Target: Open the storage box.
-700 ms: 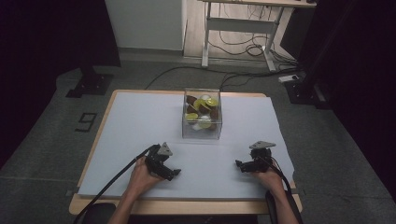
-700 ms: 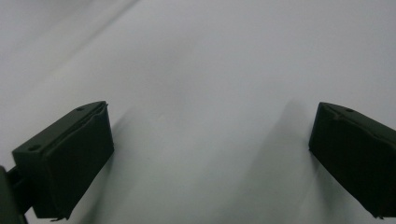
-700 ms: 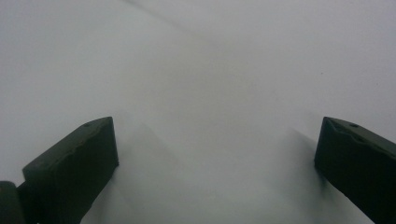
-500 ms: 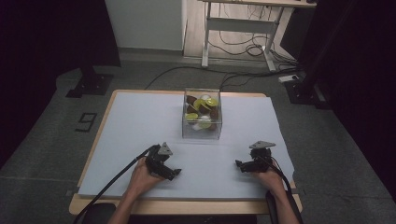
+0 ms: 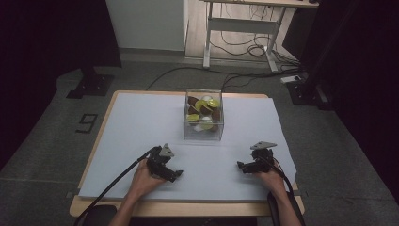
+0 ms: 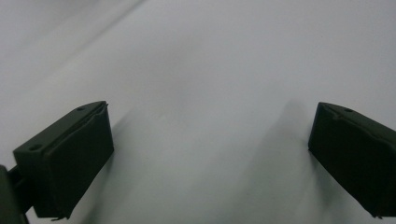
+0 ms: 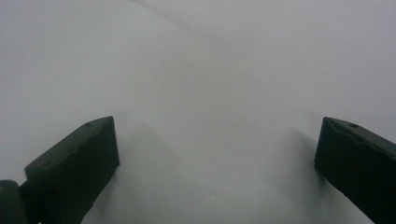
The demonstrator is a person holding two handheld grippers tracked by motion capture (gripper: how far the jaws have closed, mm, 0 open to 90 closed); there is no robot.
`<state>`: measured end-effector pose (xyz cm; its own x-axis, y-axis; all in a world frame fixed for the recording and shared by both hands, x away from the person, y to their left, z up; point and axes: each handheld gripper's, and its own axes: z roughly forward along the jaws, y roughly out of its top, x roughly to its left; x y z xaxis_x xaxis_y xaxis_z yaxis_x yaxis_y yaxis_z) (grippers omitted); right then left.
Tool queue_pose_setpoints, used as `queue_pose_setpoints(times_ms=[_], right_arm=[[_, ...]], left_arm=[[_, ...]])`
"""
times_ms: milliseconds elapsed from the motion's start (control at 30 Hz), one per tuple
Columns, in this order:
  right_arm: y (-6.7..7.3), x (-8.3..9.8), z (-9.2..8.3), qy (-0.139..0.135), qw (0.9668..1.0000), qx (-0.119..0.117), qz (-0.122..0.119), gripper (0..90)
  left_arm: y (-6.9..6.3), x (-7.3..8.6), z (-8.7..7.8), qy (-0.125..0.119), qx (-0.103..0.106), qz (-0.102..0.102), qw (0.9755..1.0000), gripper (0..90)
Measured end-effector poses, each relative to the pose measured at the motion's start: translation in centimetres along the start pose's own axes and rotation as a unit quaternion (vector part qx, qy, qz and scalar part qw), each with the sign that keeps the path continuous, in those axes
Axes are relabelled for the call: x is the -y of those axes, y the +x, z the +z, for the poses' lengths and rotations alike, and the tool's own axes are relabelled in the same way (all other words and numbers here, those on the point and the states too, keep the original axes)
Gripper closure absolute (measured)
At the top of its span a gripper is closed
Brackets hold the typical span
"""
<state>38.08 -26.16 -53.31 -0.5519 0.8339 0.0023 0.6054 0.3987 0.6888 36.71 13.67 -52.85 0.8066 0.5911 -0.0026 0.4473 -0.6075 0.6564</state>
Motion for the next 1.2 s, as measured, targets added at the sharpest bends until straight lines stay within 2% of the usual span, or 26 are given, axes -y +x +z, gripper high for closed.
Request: queue_pose_setpoints(times_ms=[200,300,400,467,600,767,833,933,1067,1200], right_arm=[[0.2,-0.1,-0.3,0.0,0.9999,-0.008,-0.008,7.0],[0.3,-0.3,-0.4,0.002,0.9998,-0.012,-0.017,7.1],[0.5,-0.5,-0.8,-0.006,0.9995,-0.017,-0.027,6.9],[0.5,-0.6,-0.9,-0.01,0.9993,-0.027,-0.024,6.3],[0.7,-1.0,-1.3,-0.01,0.9991,-0.022,-0.036,6.0],[1.2,-1.8,-1.8,-0.019,0.998,-0.035,-0.048,5.2],[1.3,-2.0,-2.1,-0.022,0.9979,-0.038,-0.049,5.2],[1.4,-2.4,-2.4,-0.028,0.9976,-0.041,-0.047,5.3],[1.6,-3.0,-2.8,-0.035,0.9972,-0.049,-0.044,5.6],[1.9,-3.5,-2.9,-0.035,0.9968,-0.055,-0.046,5.6]], left_arm=[[-0.2,-0.1,0.0,0.0,-0.006,-0.002,1.0,0.0],[-0.3,-0.1,-0.1,-0.002,-0.01,-0.002,0.9999,0.0],[-0.4,-0.2,-0.1,-0.006,-0.004,-0.006,1.0,0.0],[-0.4,-0.2,-0.3,-0.008,0.001,-0.007,0.9999,0.0],[-0.4,-0.4,-0.6,-0.012,0.007,-0.009,0.9999,0.1],[-0.4,-0.7,-1.0,-0.018,0.015,-0.01,0.9997,1.0],[-0.3,-1.0,-1.4,-0.021,0.015,-0.008,0.9996,1.4],[0.0,-1.2,-1.8,-0.032,0.026,-0.016,0.999,2.6],[0.5,-1.4,-2.3,-0.038,0.024,-0.022,0.9987,3.3],[0.7,-2.0,-2.8,-0.037,0.023,-0.018,0.9989,3.7]])
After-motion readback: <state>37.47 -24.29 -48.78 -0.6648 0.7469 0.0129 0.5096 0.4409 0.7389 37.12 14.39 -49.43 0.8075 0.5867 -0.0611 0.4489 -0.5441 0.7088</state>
